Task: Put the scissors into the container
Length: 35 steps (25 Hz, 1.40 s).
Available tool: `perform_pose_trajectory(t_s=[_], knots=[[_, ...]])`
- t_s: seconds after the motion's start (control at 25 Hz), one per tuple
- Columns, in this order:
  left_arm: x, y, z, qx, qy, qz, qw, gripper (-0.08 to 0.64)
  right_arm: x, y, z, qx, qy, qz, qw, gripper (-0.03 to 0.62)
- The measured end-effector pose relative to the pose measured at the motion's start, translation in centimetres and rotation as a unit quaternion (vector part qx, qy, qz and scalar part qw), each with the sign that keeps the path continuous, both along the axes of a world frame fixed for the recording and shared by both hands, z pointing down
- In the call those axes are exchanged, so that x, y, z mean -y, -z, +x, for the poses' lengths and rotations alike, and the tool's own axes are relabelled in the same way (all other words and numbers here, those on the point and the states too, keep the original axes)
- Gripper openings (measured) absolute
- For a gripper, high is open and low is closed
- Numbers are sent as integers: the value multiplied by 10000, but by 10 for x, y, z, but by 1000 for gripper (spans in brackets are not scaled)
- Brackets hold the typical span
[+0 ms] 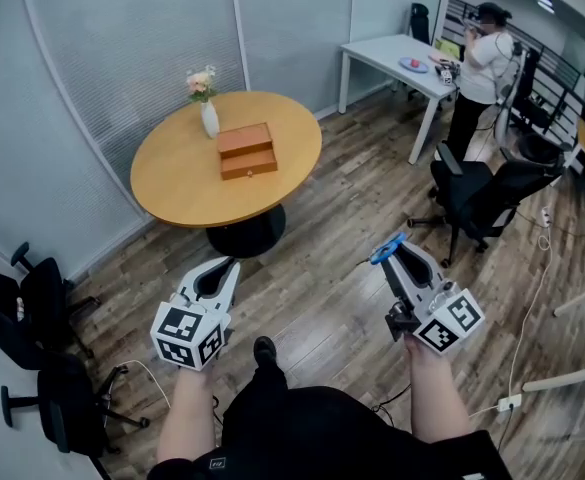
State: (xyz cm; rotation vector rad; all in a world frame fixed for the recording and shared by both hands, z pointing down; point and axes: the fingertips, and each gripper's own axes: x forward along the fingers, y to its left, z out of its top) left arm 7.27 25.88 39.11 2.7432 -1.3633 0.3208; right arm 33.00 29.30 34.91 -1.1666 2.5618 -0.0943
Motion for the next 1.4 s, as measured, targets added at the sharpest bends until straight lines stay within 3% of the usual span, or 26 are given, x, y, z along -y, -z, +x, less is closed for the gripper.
perform_pose_trajectory(t_s=[0.4,0.6,0.92,1.12,1.4], knots=[[93,-1,-41,-25,94,85,9999,37,91,-10,-20,29,-188,-275,9994,95],[142,-7,-74,-44,79,-45,9999,37,146,-11,-54,-22,-181,-403,9990,95],[217,-13,-155,-123,304,-90,9994,37,233,-15,-127,-143,-111,-539,9984,95],[242,-13,-193,-216,443,-48,9988,37,258,-12,-162,-309,-17,-544,9980,95],[262,-17,-213,-301,571,-48,9979,37,301,-13,-175,-331,73,-641,9974,95]])
